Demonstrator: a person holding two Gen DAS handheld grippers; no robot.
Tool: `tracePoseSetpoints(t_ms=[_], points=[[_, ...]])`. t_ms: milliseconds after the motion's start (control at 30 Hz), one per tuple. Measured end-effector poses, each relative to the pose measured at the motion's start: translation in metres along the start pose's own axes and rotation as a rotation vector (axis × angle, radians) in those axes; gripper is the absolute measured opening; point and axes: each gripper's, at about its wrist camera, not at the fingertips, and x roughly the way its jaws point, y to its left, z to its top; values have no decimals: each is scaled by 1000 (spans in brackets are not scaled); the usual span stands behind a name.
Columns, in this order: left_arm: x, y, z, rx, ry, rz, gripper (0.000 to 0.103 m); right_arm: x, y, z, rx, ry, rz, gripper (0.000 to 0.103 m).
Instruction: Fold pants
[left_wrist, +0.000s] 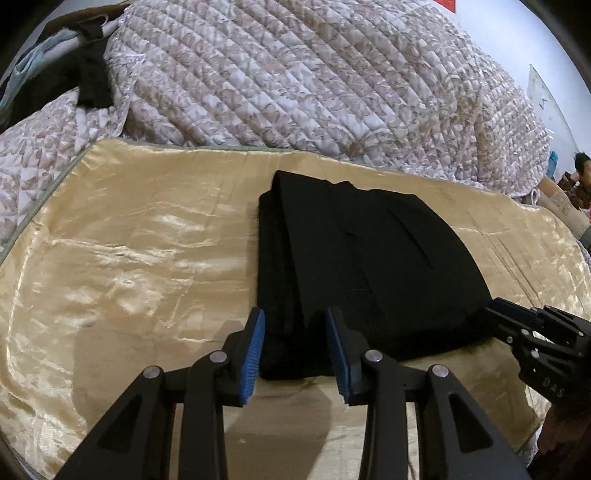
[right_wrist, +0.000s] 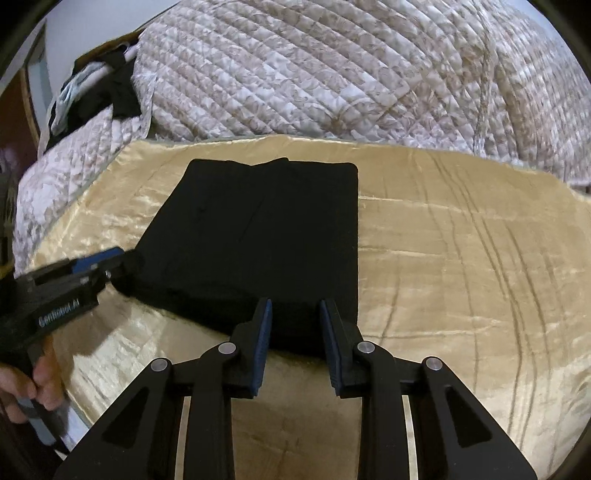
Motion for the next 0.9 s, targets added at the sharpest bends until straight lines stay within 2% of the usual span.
tracePoseSetpoints(t_ms=[267, 433, 533, 600, 700, 833, 900], points=[[0, -7, 5, 24, 5, 13, 38, -15, -13, 19, 58, -31, 48, 28], [1, -6, 8, 14, 9, 2, 38, 10, -11, 34, 53, 3, 79, 28], [3, -5, 8, 9, 10, -7, 38, 34, -21, 35, 92, 60, 92, 27], [3, -7, 8, 10, 8, -2, 38, 37, -34, 37, 161, 57, 103, 25], [3, -6, 8, 10, 10, -5, 38, 26, -36, 42, 161, 7, 69, 25], [2, -5, 8, 4, 12, -7, 38, 39, -36, 36, 136, 59, 73, 25], [1, -5, 8, 4, 12, -3, 38, 33, -38, 37, 153, 40, 64, 25]])
